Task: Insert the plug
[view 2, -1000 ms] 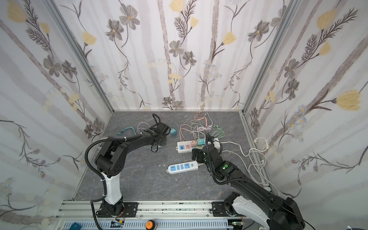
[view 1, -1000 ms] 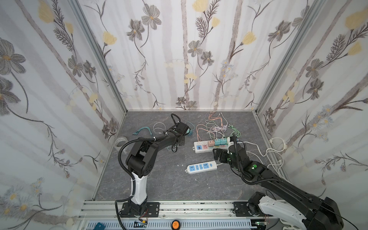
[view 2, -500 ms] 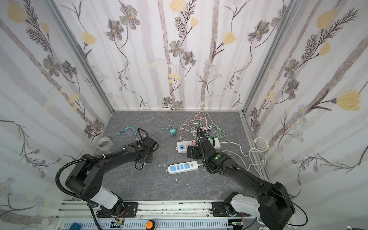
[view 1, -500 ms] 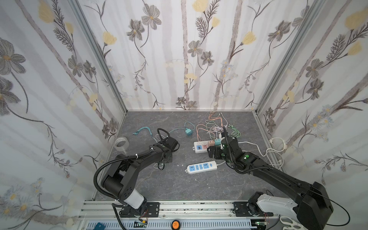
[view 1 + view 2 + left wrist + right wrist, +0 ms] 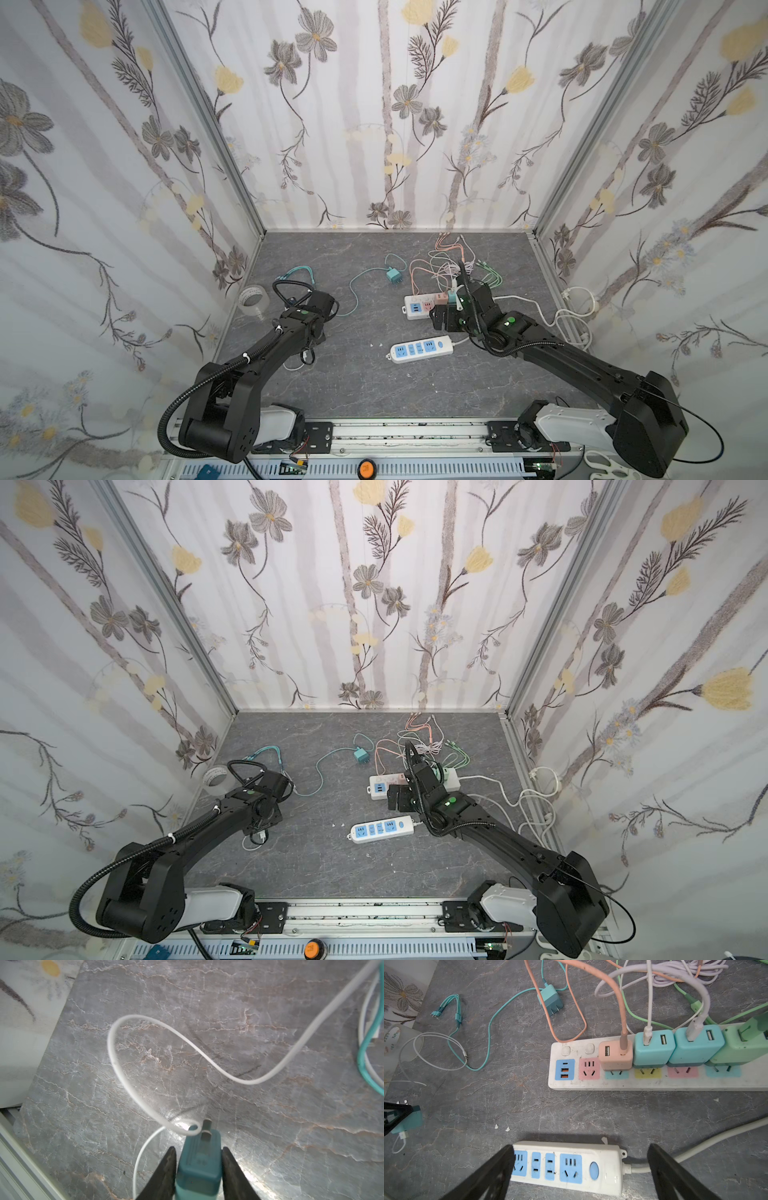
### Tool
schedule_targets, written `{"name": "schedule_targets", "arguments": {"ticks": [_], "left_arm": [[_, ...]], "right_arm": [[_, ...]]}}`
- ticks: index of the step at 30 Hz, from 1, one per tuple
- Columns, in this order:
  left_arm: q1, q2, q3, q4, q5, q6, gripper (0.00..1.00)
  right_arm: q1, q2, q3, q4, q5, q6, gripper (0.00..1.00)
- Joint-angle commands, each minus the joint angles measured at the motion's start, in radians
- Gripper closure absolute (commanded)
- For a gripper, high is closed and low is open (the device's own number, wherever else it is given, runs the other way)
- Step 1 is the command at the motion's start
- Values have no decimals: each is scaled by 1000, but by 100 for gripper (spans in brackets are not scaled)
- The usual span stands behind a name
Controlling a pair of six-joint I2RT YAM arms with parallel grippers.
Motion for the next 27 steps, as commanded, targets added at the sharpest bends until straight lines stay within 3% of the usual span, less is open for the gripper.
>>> {"name": "schedule_targets", "arguments": {"ticks": [1,4,6,8,10,15,21,27], "left_arm": [[4,-15,15,-1,-12,2,64],[5,-50,39,36,93,61,69],[5,-94,61,35,136,68,67],[4,-102,98,19,183,76,57],[3,-93,147,4,249,85,40],[-61,-57,253,79,330,81,34],[-139,188,440,238,360,91,24],[-191,566,771,246,278,64,19]], "right_arm": [[1,-6,4,-4,10,-7,1],[1,-6,0,7,2,-9,1],[1,-6,-2,20,-2,-18,1],[1,-6,-1,22,3,-25,1],[1,-6,2,25,7,-32,1],[1,-3,6,34,14,-33,1],[1,-7,-5,45,22,-7,1],[2,-47,-32,34,46,14,1]]}}
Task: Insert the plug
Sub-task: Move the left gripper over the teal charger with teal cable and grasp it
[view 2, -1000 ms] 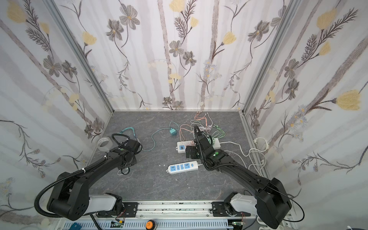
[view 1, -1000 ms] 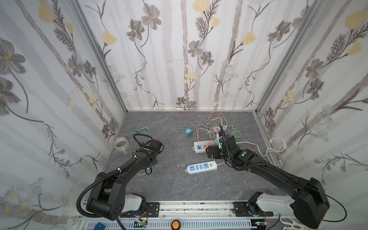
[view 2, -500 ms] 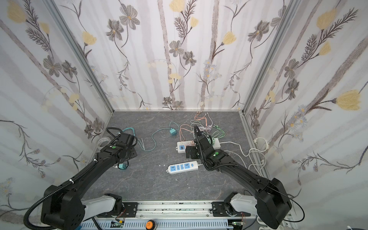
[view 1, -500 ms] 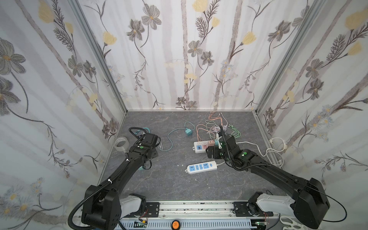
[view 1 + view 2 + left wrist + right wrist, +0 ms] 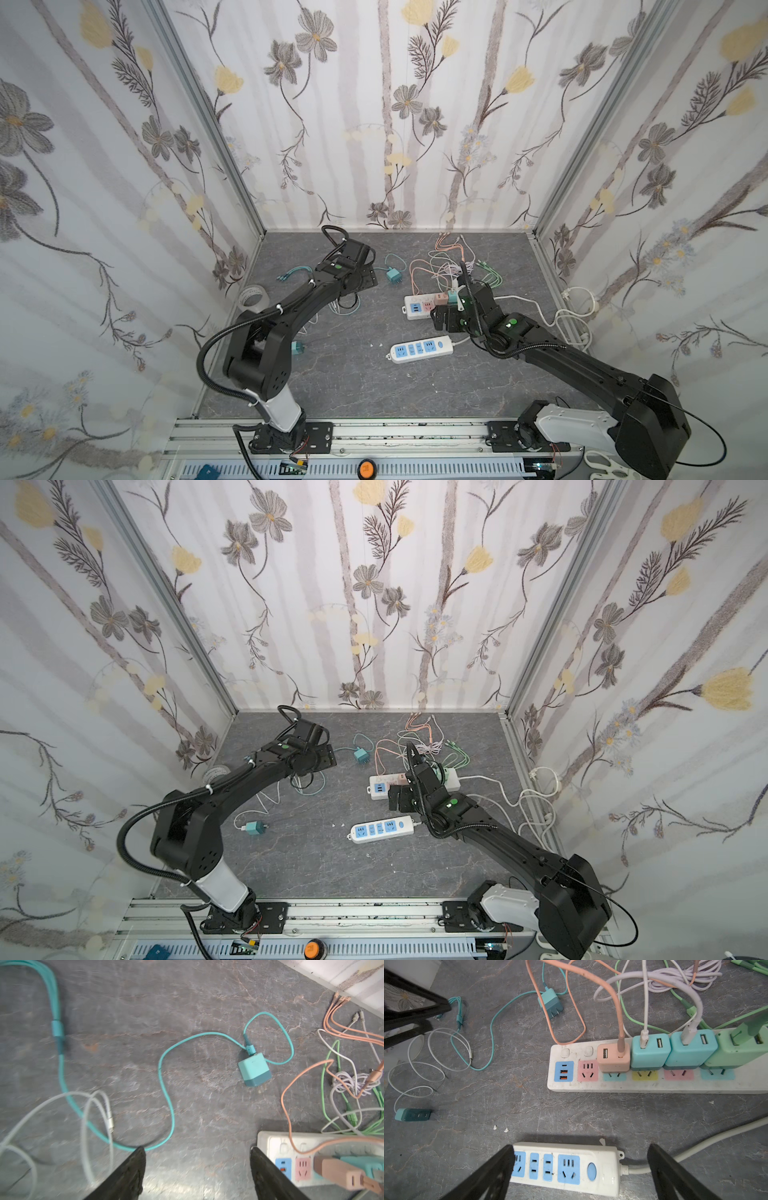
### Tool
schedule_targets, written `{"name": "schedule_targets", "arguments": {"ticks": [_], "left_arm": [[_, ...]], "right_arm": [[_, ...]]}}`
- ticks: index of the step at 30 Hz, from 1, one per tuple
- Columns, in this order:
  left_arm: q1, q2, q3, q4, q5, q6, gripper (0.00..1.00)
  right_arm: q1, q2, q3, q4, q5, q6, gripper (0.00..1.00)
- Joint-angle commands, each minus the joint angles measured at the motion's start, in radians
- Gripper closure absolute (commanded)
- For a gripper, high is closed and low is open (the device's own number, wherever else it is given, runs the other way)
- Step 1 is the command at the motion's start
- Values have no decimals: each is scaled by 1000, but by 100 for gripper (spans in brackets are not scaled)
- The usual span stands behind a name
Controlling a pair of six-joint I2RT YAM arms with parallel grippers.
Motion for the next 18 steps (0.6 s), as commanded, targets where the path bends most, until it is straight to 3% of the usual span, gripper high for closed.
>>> {"name": "schedule_targets", "arguments": {"ticks": [1,5,8,18], "left_arm": [[-25,156,174,9,-66,-16,18],[-69,338,381,-47,-155,-16,16],[-83,421,457,-51,-215,-35,17],[-97,637,701,-161,-205,-59,19]], "right_arm": [[1,-29,-17,15,43,30,1],[1,-85,-57,9,72,45,1],[1,-124,-86,8,100,48,1],[1,-159,-108,10,122,46,1]]}}
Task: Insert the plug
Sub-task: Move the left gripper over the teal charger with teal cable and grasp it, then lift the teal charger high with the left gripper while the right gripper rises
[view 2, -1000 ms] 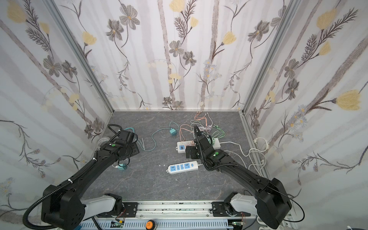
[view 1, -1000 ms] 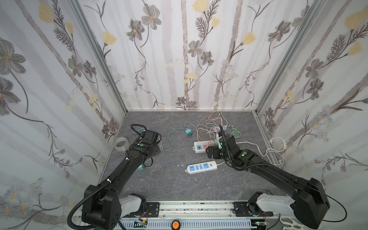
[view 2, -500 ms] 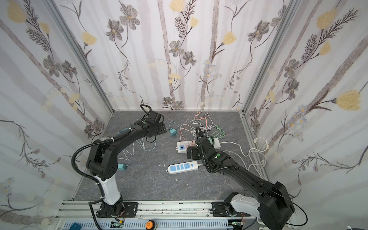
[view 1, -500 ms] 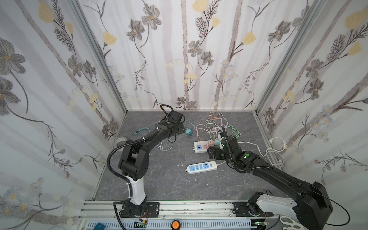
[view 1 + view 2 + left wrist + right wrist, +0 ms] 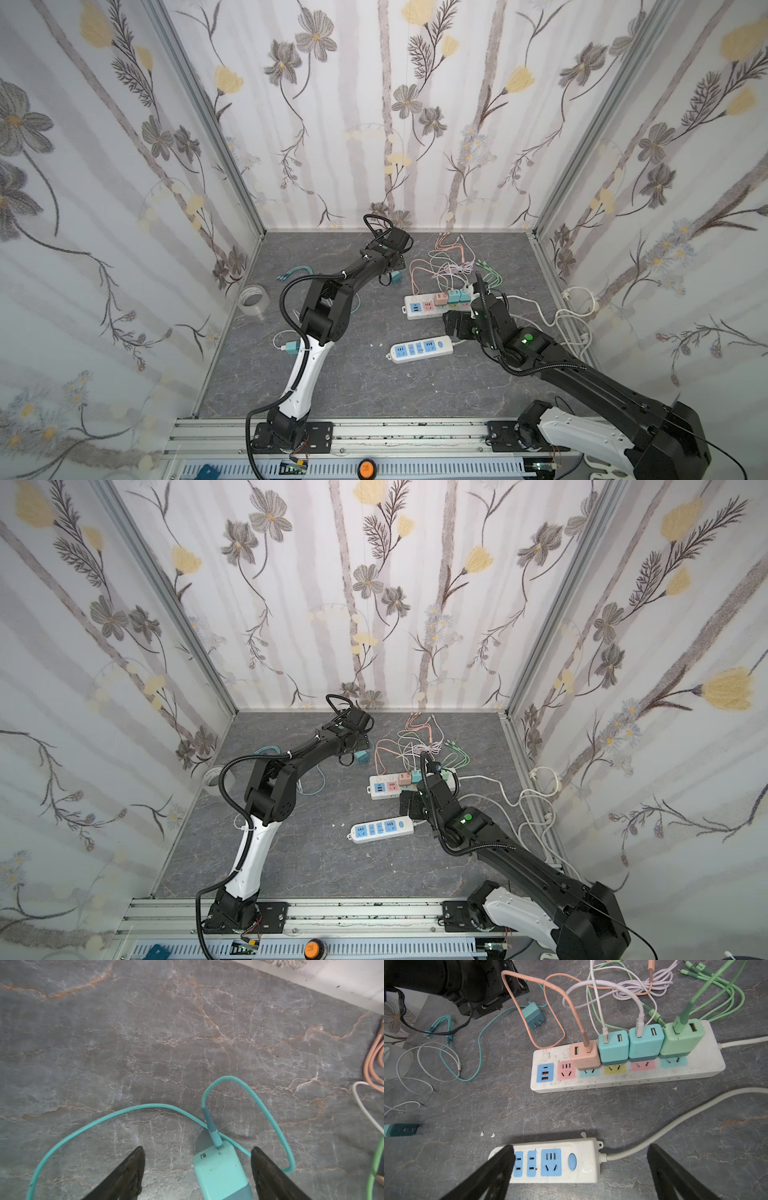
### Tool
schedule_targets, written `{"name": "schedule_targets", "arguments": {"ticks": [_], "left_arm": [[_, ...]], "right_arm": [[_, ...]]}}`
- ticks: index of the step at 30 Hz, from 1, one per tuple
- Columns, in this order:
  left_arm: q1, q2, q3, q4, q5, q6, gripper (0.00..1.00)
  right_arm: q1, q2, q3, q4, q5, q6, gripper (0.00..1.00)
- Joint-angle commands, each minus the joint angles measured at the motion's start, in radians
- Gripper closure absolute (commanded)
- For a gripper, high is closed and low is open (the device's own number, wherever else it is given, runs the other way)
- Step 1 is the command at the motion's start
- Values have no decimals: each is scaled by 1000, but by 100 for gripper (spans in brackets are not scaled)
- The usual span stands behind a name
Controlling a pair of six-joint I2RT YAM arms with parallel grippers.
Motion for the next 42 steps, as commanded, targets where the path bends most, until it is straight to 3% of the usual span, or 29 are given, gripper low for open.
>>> {"name": "schedule_targets", "arguments": {"ticks": [1,18,27,30,35,42], "left_arm": [[-6,45,69,-65,-7,-20,19],[-35,99,62,-90,22,-96,31],[-36,29,-38,-51,34,-60,45],[-36,8,-64,-41,35,-35,56],[-30,-47,-165,13,25,19,67],[-13,-236,-470,266,48,128,83]], "right_arm": [[1,-5,-3,16,27,12,1],[1,-50,-32,17,52,21,1],[1,-27,-24,15,48,20,1],[1,-24,-22,16,44,19,1],[1,-24,-27,19,45,18,1],[-2,-41,-25,19,58,35,1]]}}
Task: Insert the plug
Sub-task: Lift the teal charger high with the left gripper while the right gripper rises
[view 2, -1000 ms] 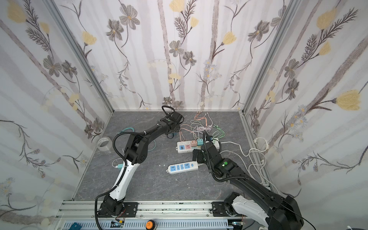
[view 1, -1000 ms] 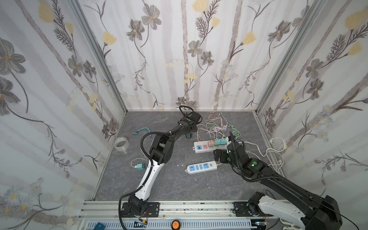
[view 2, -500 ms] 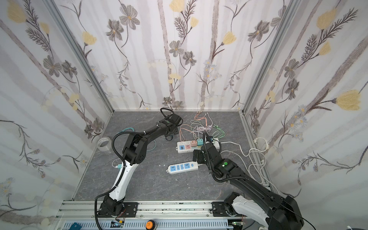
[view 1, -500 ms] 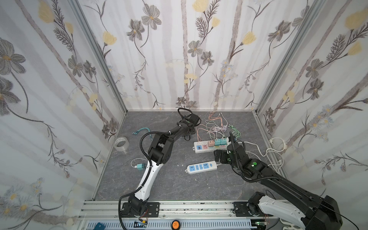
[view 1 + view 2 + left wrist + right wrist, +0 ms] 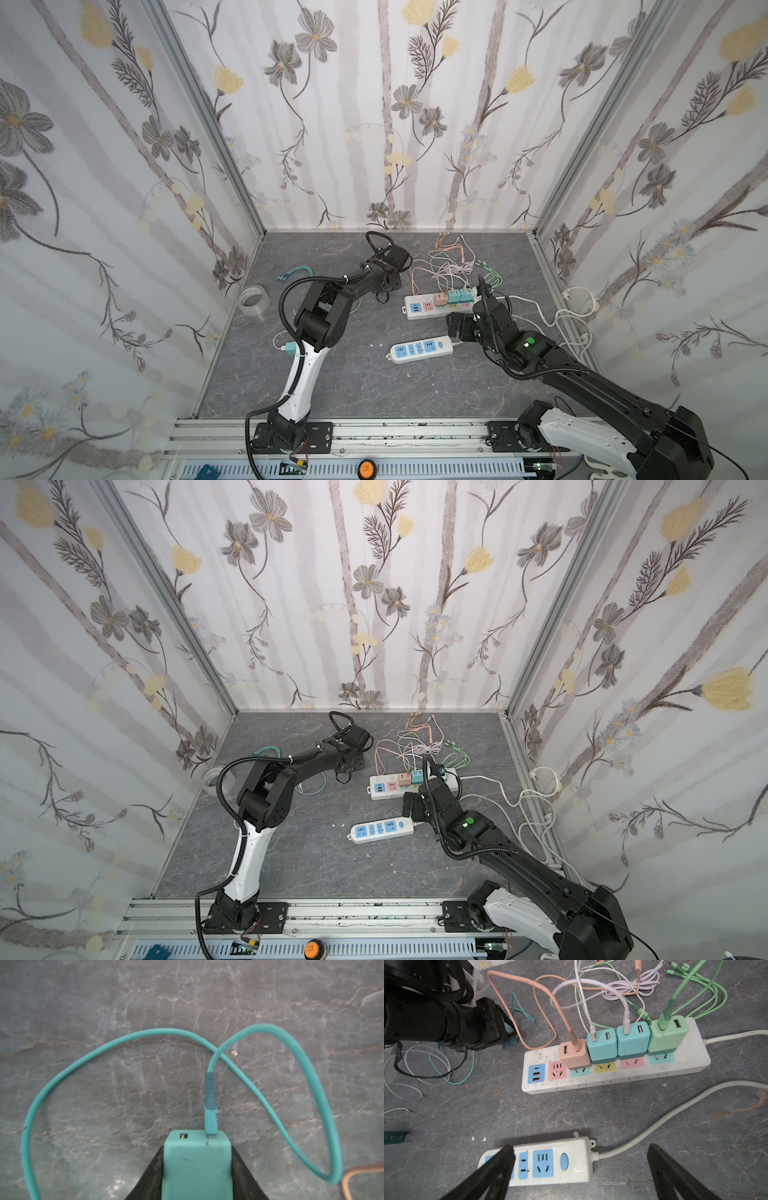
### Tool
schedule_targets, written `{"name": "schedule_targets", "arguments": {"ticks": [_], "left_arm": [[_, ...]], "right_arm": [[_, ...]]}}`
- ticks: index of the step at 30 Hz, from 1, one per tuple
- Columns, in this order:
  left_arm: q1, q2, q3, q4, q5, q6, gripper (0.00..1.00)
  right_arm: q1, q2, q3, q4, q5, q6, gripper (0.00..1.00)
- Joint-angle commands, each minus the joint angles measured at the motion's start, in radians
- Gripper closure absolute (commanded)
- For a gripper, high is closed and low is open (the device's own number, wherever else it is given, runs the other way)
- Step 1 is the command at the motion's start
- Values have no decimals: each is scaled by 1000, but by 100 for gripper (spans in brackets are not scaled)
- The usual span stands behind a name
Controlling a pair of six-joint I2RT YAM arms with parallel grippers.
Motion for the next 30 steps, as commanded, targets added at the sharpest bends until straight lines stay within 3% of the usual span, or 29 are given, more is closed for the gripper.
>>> {"name": "schedule_targets", "arguments": {"ticks": [1,4,9,14,21,25,30], "left_arm": [[9,-92,-115,166,14,97,86],[14,-177,-219,218,15,183,100],[16,-311,-343,247,10,303,100],[26,-472,-425,258,142,393,100],[44,-694,-350,107,261,369,100],[61,-829,-268,48,309,312,100],[95,-910,-107,-36,343,290,100]], "right_arm": [[-1,-14,6,23,15,17,1],[-7,-20,16,41,-25,-3,1],[-28,5,57,54,-68,-4,1],[-48,78,108,155,-301,-87,1],[-31,230,163,393,-568,-248,2],[11,354,255,439,-554,-316,1],[50,544,358,543,-530,-270,1]]}}
